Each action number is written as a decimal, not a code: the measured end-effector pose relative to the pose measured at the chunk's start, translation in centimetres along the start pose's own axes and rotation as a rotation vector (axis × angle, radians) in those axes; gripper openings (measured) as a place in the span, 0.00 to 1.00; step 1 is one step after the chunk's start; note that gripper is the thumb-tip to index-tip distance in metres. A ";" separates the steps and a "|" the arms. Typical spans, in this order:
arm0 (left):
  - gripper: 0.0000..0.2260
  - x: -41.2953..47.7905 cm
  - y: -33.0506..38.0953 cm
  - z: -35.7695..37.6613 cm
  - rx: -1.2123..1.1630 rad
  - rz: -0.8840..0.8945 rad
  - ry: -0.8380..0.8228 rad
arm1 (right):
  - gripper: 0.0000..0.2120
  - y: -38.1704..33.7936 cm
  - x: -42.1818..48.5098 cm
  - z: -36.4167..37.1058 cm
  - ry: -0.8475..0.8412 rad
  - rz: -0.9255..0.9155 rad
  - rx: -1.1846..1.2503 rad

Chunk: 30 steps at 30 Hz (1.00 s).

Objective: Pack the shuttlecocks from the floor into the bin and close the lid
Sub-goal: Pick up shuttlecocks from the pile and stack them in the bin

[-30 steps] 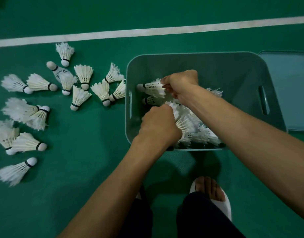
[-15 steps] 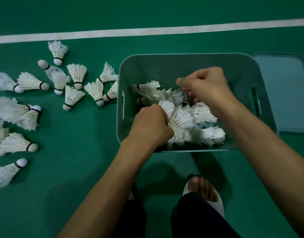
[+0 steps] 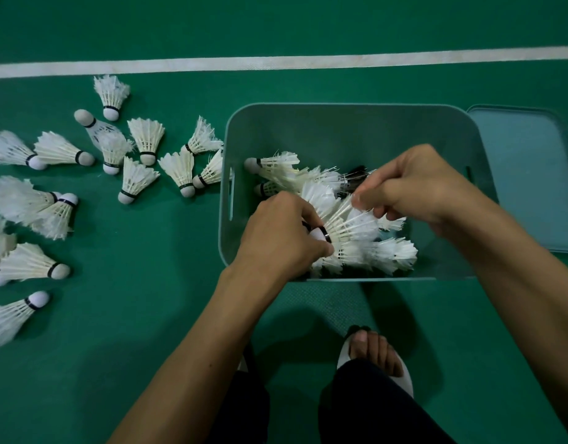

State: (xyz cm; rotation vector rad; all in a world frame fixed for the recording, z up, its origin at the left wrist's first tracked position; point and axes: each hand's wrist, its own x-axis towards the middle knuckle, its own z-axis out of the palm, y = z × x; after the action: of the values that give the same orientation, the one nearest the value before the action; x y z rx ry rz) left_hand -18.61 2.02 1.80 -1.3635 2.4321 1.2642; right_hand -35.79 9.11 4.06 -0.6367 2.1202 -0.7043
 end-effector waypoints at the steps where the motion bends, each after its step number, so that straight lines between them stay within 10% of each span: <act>1: 0.13 0.2 -0.1 -0.2 0.025 -0.011 0.005 | 0.07 -0.2 0.5 -0.2 0.021 0.014 0.013; 10: 0.10 1.2 -1.3 -0.2 0.228 -0.101 -0.135 | 0.06 0.1 6.4 1.1 0.401 0.004 0.112; 30: 0.07 2.9 -0.6 -0.3 0.203 -0.008 -0.144 | 0.05 -2.1 10.8 6.8 -0.069 0.409 0.578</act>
State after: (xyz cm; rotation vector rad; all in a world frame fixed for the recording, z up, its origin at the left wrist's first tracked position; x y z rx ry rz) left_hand -19.83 -0.35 0.39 -1.1854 2.3777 1.0401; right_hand -35.89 -1.14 -3.84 0.0835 1.7752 -0.9785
